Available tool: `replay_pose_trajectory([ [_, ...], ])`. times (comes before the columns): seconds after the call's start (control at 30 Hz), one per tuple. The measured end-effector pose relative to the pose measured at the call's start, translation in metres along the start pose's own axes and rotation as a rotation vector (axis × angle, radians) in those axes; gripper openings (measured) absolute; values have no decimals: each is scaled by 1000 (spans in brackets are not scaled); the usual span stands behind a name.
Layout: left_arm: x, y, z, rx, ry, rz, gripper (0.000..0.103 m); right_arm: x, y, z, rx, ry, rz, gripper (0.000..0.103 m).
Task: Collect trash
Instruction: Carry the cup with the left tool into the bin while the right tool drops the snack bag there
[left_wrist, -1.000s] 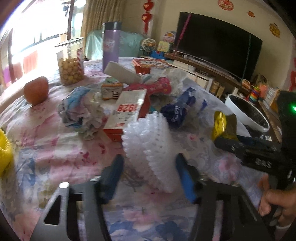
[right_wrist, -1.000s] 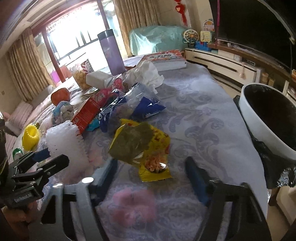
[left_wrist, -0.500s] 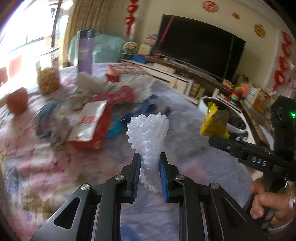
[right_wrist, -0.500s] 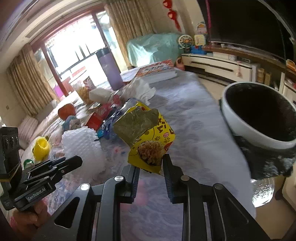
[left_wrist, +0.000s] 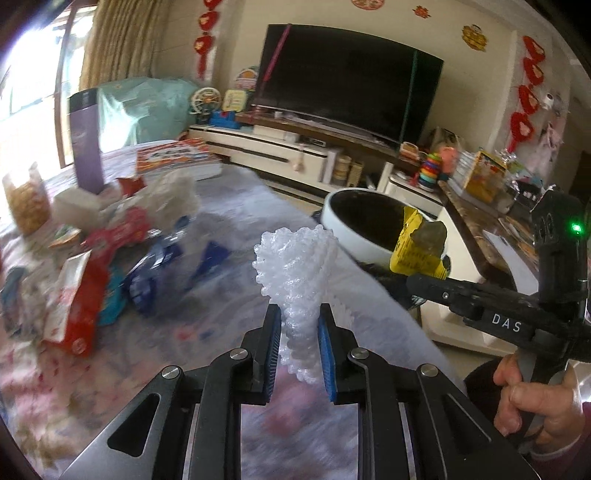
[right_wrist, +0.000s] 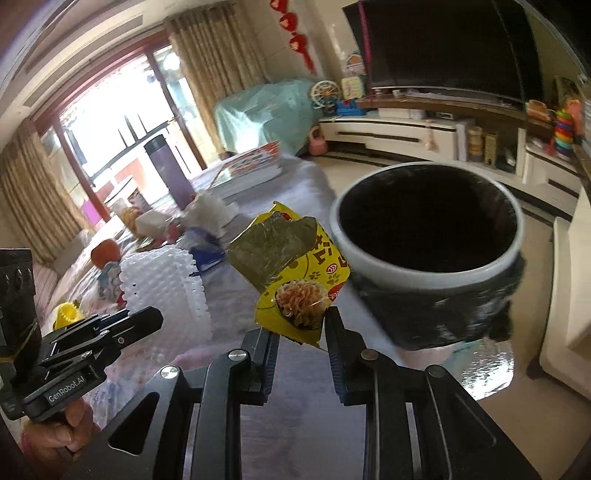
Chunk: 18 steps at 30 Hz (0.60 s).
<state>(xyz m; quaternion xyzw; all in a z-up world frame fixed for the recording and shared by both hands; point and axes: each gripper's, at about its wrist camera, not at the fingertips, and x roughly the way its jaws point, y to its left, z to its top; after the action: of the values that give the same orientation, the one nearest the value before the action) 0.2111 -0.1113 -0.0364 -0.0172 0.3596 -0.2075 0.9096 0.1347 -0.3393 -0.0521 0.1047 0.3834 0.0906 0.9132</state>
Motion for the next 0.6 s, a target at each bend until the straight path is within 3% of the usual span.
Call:
replay_pose_trajectory([
  [0.6,80,-20,58,53,13,-63,19,-8,-64,27,72,-26,-72,25],
])
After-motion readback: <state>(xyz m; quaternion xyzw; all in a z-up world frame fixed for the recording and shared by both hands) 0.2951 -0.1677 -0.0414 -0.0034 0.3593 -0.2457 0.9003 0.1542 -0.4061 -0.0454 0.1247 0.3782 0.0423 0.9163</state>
